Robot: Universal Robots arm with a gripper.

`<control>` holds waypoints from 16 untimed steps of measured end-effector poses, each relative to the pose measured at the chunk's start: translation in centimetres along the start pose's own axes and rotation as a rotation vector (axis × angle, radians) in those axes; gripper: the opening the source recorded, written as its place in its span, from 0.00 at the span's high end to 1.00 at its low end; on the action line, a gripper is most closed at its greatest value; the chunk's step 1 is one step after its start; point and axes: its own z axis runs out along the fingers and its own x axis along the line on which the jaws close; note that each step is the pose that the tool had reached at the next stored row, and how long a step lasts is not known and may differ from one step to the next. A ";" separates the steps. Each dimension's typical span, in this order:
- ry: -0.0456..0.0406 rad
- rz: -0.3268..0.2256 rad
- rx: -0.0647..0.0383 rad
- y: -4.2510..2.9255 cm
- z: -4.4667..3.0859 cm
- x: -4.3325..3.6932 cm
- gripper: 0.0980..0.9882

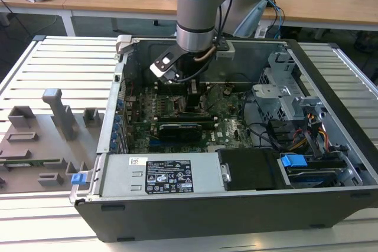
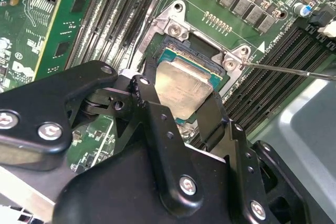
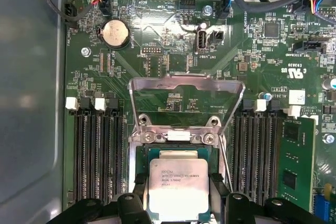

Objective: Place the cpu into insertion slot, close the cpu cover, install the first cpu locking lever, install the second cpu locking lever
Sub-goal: 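Place the cpu into insertion slot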

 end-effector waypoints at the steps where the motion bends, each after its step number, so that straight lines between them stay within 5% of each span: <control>1: -0.0001 0.000 0.000 -0.05 0.05 0.00 0.50; 16: 0.0000 0.000 0.000 0.06 0.54 0.02 0.50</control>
